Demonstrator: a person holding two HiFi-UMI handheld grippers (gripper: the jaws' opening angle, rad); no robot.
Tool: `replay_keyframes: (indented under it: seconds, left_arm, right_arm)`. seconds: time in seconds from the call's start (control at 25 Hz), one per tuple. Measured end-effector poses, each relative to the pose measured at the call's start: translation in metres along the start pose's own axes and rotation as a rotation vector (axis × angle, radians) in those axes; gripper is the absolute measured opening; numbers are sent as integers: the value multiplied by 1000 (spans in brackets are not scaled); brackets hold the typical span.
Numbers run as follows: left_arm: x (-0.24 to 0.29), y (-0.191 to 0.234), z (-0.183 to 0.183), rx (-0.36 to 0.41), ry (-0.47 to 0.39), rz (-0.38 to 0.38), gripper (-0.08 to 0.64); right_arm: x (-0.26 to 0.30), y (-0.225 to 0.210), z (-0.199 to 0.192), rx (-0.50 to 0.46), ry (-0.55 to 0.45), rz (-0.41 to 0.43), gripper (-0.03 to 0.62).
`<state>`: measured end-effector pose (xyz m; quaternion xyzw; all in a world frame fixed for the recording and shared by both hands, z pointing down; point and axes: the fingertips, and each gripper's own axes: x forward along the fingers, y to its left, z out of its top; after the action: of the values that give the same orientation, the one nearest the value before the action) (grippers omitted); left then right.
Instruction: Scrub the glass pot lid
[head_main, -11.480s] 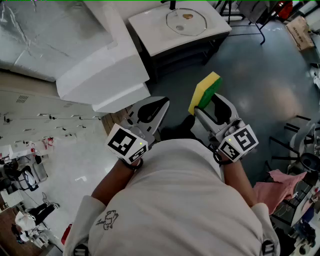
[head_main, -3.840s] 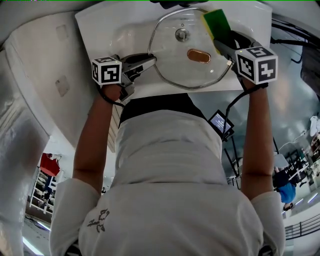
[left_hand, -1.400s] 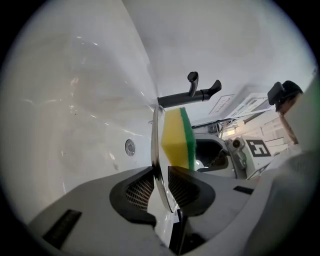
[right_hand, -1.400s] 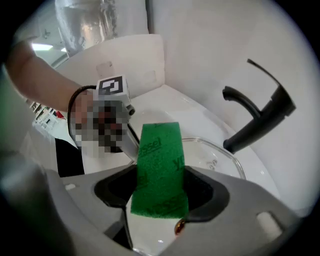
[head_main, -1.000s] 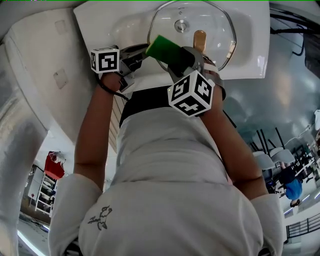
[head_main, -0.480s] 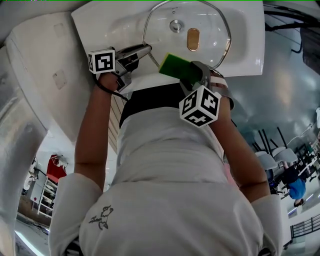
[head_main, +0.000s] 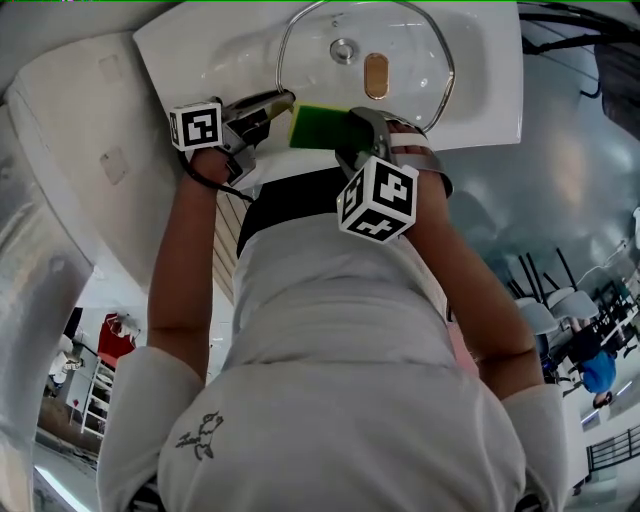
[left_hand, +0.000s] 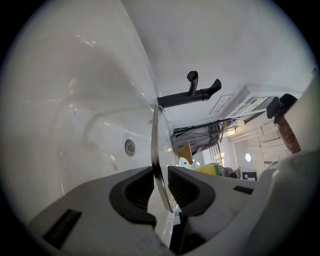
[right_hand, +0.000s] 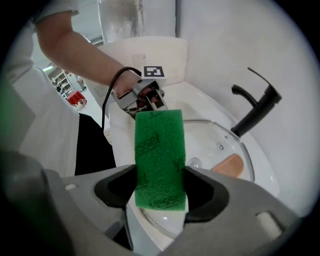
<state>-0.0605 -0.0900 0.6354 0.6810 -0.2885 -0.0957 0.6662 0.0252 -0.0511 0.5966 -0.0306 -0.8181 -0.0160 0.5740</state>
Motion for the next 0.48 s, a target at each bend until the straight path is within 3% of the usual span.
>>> replay_keyframes:
  seconds: [0.24,0.48]
  left_arm:
    - [1,0,0,4,7,-1,87]
    - [1,-2,0,5,19,1,87]
  right_arm:
    - [-13,-4,-70,79,102,23,288]
    - [-28,-30,-138,248,138,53,288]
